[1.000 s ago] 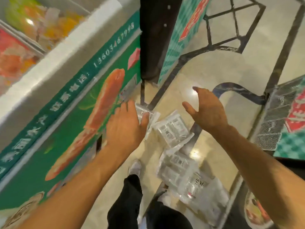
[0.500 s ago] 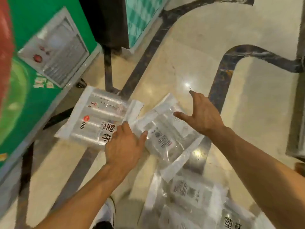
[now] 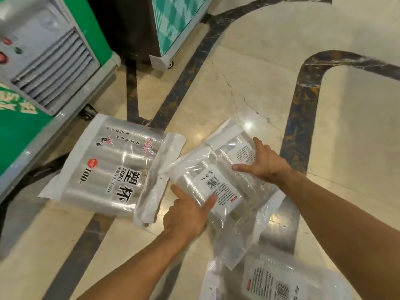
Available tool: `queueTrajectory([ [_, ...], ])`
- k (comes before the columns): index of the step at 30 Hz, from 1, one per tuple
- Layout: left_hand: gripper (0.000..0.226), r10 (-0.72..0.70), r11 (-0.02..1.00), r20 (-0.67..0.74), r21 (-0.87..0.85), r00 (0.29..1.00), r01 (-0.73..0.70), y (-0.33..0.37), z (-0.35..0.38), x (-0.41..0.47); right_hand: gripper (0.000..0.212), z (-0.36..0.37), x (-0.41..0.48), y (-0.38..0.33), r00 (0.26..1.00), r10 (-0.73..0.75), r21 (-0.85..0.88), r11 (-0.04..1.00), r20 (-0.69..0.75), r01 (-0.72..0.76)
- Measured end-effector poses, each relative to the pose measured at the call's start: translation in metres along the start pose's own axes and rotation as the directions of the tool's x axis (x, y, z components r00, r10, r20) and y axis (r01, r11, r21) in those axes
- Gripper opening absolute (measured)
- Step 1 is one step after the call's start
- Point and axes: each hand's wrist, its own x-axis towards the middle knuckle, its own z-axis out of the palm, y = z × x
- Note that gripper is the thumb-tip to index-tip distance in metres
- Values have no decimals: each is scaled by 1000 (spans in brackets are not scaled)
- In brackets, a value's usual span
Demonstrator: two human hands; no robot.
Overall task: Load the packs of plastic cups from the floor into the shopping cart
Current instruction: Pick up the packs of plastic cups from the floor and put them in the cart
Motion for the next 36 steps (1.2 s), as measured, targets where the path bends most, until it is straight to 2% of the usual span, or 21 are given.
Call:
queueTrajectory([
  [2,134,-8,994,34,-108,999,11,1,2,2,127,5,0,2,1000,22,26,999,-19,-21],
  [5,144,-14,968,18,-252,1000,18,0,-6,8,117,8,-5,4,998,16,47,999,-66,-13],
  [7,120,-11,955,4,-298,1000,12,1,-18,9,114,3,-12,5,995,12,114,993,-102,-1],
  [9,95,7,948,-18,-319,1000,-12,4,-36,1,116,-8,-25,3,992,19,189,982,-121,4],
  [10,90,20,948,-21,-318,1000,-25,8,-48,-6,117,-18,-34,1,992,29,218,976,-119,-2],
  [12,88,37,957,-29,-287,999,-44,18,-79,-29,116,-43,-60,-8,992,45,302,953,-121,-7],
  [15,90,76,953,-43,-290,996,-86,33,-135,-71,94,-90,-110,-31,992,81,432,901,-94,-32],
  [17,95,46,957,-49,-284,998,-58,43,-180,-108,89,-130,-147,-53,992,102,484,874,-77,-52],
  [21,95,104,929,-81,-349,991,-126,63,-288,-195,85,-225,-233,-108,988,90,577,816,-127,0],
  [24,95,159,858,-124,-473,979,-199,75,-377,-269,90,-303,-299,-160,986,79,606,795,-144,25],
  [26,89,201,807,-178,-528,963,-265,86,-440,-324,86,-355,-343,-201,985,43,600,797,-168,68],
  [29,86,194,747,-259,-586,946,-313,93,-530,-404,76,-427,-407,-261,987,26,607,791,-161,79],
  [33,76,192,670,-337,-642,922,-374,85,-627,-512,76,-502,-480,-339,987,-53,592,795,-150,133],
  [36,85,89,633,-396,-686,914,-359,57,-666,-597,68,-539,-536,-394,973,-167,533,816,-157,226],
])
